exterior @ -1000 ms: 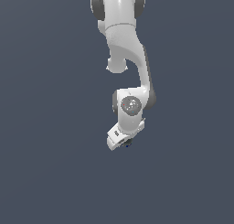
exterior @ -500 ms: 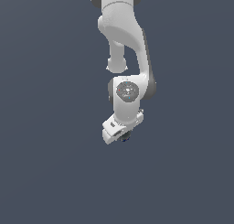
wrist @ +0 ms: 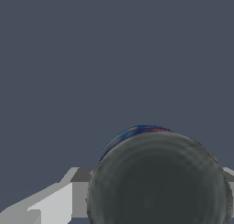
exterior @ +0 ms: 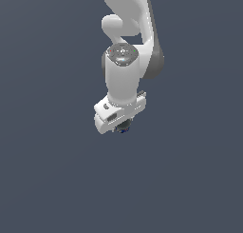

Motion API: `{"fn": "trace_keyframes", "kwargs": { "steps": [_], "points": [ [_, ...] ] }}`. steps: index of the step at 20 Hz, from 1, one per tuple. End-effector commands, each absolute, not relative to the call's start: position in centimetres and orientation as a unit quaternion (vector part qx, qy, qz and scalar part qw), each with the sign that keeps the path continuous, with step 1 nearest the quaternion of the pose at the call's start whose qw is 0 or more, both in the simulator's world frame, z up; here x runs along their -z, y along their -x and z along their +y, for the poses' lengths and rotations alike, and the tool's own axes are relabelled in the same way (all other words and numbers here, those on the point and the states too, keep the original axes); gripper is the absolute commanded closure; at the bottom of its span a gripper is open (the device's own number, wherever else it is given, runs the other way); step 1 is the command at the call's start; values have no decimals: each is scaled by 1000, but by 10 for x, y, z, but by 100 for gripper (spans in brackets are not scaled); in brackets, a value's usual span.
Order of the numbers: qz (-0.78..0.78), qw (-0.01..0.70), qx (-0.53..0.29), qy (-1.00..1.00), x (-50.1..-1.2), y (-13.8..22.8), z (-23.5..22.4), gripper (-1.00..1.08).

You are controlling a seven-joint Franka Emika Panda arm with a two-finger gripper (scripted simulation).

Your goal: Pick up the object and move it to a goal position.

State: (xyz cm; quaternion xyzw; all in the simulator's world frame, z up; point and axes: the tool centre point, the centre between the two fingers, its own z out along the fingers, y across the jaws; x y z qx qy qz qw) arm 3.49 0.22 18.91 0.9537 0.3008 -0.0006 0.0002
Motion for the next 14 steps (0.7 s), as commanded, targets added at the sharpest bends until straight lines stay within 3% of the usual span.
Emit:
{"fn": "trace_keyframes", "kwargs": {
  "steps": [1, 14],
  "points": [
    [301, 0, 0, -954, -220, -31, -5, 108],
    [301, -1, 0, -953, -371, -16, -45, 108]
  ]
}}
